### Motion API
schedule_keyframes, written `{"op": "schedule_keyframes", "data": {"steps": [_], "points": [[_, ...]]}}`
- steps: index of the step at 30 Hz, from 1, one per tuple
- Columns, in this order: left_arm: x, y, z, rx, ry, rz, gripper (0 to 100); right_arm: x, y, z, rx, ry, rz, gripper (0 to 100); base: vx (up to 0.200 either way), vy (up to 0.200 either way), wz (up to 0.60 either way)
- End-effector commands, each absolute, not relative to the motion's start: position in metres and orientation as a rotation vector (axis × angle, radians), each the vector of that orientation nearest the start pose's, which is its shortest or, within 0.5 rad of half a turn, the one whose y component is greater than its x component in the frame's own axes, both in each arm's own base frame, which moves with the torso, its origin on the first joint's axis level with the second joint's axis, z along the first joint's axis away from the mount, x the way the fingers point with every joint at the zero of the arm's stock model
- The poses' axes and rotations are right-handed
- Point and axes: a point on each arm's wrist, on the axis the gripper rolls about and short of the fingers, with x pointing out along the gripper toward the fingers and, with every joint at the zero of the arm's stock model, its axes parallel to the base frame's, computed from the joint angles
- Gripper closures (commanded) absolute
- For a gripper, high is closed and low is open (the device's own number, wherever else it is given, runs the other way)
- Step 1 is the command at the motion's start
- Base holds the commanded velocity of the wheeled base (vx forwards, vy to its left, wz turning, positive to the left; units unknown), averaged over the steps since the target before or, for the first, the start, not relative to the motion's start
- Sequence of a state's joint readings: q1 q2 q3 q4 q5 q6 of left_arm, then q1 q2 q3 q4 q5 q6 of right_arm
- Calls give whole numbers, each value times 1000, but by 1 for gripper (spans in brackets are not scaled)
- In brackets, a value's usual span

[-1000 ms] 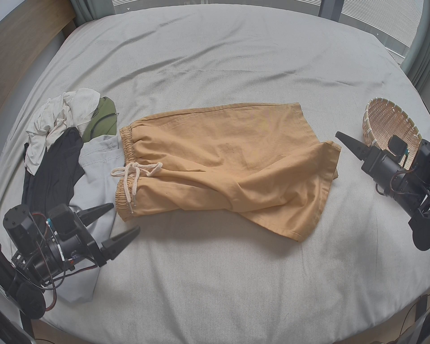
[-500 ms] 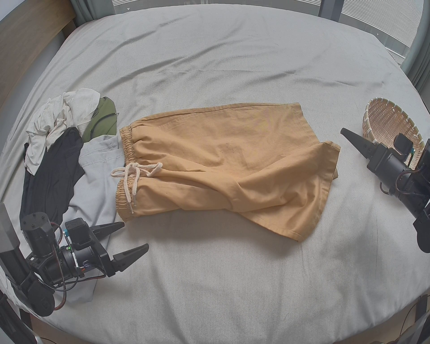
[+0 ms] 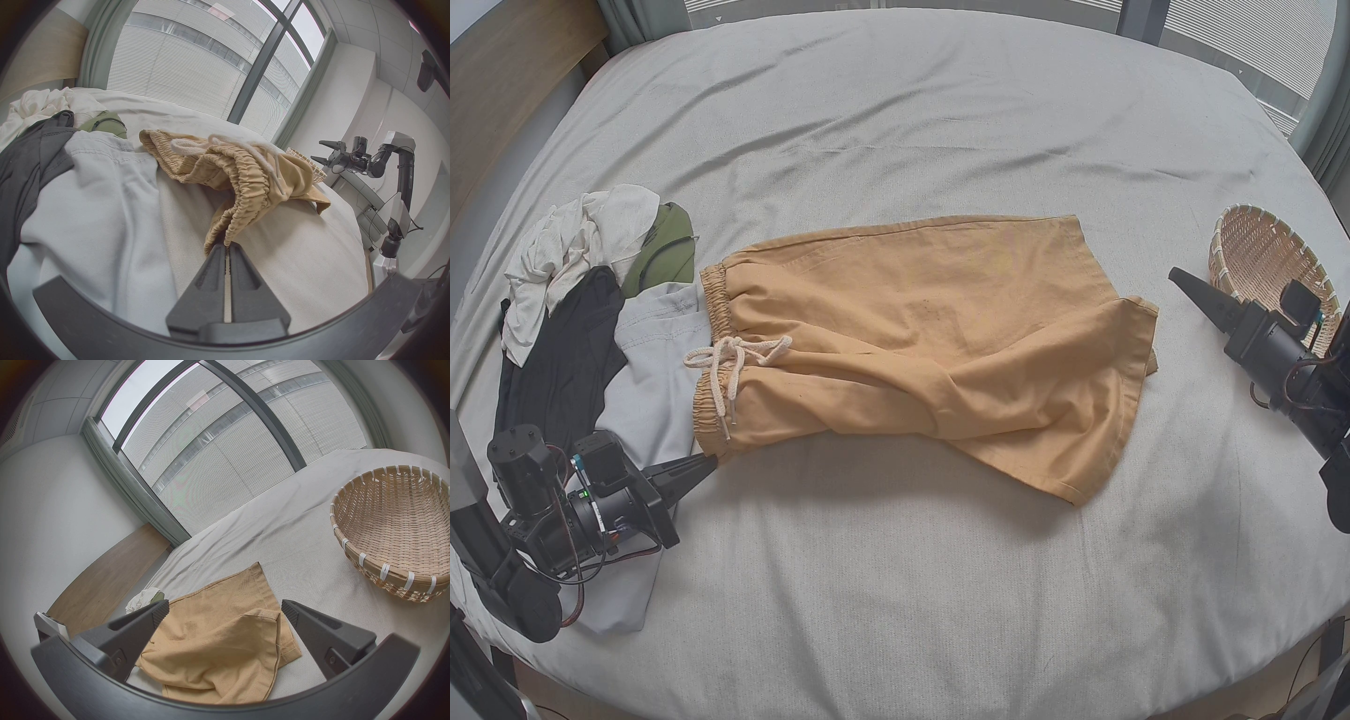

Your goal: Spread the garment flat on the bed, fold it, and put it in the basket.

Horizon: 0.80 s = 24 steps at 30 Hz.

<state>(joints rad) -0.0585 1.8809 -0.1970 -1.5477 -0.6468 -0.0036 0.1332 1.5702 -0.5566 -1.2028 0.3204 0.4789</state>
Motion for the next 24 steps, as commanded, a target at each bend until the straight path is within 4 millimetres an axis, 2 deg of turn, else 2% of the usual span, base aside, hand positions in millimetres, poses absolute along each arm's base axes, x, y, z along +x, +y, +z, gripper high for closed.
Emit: {"op": "schedule_keyframes", "data": {"steps": [1, 5, 6, 14, 24], "points": [[242, -30, 90, -46, 137, -715, 100, 250, 40, 207, 452, -64, 486, 0, 0, 0, 0], [243, -30, 91, -47, 132, -724, 100, 251, 38, 206, 452, -62, 479, 0, 0, 0, 0], [243, -30, 91, -46, 129, -724, 0, 250, 38, 206, 452, -64, 479, 0, 0, 0, 0], [246, -24, 92, -43, 124, -694, 0, 250, 38, 204, 453, -54, 480, 0, 0, 0, 0], [265, -35, 92, -28, 89, -742, 0, 250, 38, 204, 453, -52, 480, 0, 0, 0, 0]]}}
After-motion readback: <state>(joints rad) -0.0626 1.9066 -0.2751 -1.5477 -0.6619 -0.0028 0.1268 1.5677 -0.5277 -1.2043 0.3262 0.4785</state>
